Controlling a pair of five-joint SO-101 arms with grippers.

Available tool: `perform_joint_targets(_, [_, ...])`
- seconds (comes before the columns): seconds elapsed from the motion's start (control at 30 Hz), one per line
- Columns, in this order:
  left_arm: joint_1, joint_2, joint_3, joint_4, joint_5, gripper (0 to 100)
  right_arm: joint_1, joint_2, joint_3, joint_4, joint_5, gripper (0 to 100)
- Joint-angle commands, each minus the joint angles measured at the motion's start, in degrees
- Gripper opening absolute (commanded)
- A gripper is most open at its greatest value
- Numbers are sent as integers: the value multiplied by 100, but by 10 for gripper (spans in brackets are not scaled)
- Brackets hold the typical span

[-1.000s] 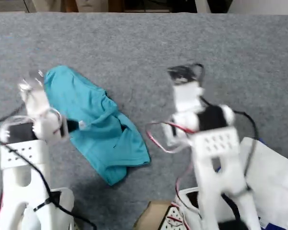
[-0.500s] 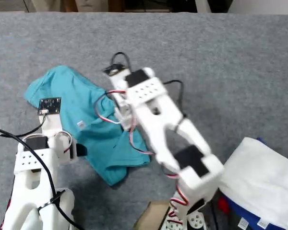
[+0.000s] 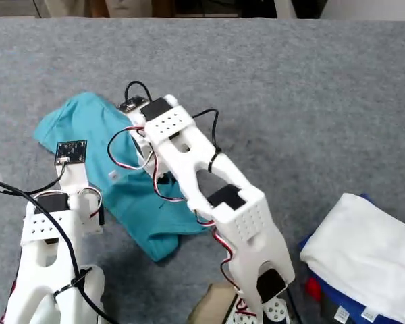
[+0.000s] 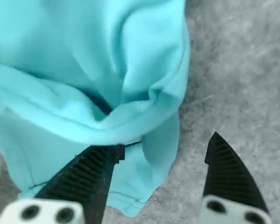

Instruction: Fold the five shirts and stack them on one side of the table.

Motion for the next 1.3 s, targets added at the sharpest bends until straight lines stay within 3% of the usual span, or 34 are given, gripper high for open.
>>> perform_joint_targets(0.0, [26, -84, -35, -62, -44, 19, 207, -57, -453, 229, -18, 274])
perform_joint_targets(0.27, [9, -84, -79, -44, -53, 18, 312, -110, -514, 633, -18, 24])
perform_joint_targets(0.47, [9, -92, -97, -18, -53, 18, 699, -110, -277, 642, -18, 58])
perform_joint_targets(0.6, [-202, -92, -299, 0, -53, 18, 963, -127, -312, 642, -18, 3])
perform_joint_targets(0.77, [-1046, -92, -466, -9, -62, 18, 1323, -127, -321, 598, -18, 5])
perform_joint_targets(1.0, [-2048, -92, -510, -53, -958, 18, 2229, -295, -321, 440, 62, 5])
perform_joint_targets(1.13, [-1820, -84, -888, 0, -774, 18, 2686, -752, -347, 360, 149, 5])
perform_joint_targets(1.27, [-563, -48, -1459, 325, 246, 18, 2765, -1015, -321, 273, 413, 5])
